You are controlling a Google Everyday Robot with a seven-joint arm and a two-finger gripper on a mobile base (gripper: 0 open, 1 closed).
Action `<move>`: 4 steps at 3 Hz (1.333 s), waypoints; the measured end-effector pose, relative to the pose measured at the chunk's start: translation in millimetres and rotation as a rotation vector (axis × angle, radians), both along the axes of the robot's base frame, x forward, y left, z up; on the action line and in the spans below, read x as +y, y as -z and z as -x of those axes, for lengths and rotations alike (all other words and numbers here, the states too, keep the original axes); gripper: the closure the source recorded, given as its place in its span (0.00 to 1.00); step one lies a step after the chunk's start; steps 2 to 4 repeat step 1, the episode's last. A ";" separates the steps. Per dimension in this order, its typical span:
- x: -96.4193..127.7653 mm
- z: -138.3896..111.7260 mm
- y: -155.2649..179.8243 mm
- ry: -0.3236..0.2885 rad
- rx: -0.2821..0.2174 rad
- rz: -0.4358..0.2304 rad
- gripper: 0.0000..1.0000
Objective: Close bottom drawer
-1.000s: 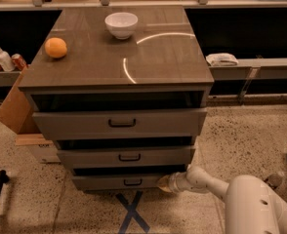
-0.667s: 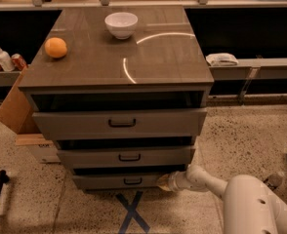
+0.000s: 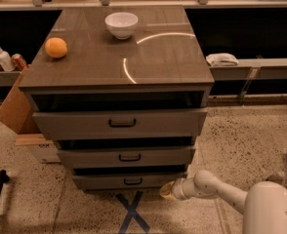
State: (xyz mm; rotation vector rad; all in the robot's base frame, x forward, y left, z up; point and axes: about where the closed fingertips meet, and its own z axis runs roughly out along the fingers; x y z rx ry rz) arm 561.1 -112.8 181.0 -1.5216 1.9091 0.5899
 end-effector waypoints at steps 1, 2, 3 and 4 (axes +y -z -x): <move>0.5 26.2 -10.3 -0.070 0.020 -0.017 1.00; 0.5 26.2 -10.3 -0.070 0.020 -0.017 1.00; 0.5 26.2 -10.3 -0.070 0.020 -0.017 1.00; 0.5 26.2 -10.3 -0.070 0.020 -0.017 1.00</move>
Offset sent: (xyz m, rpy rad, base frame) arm 0.0000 0.0000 0.0000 0.0000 0.0000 0.0000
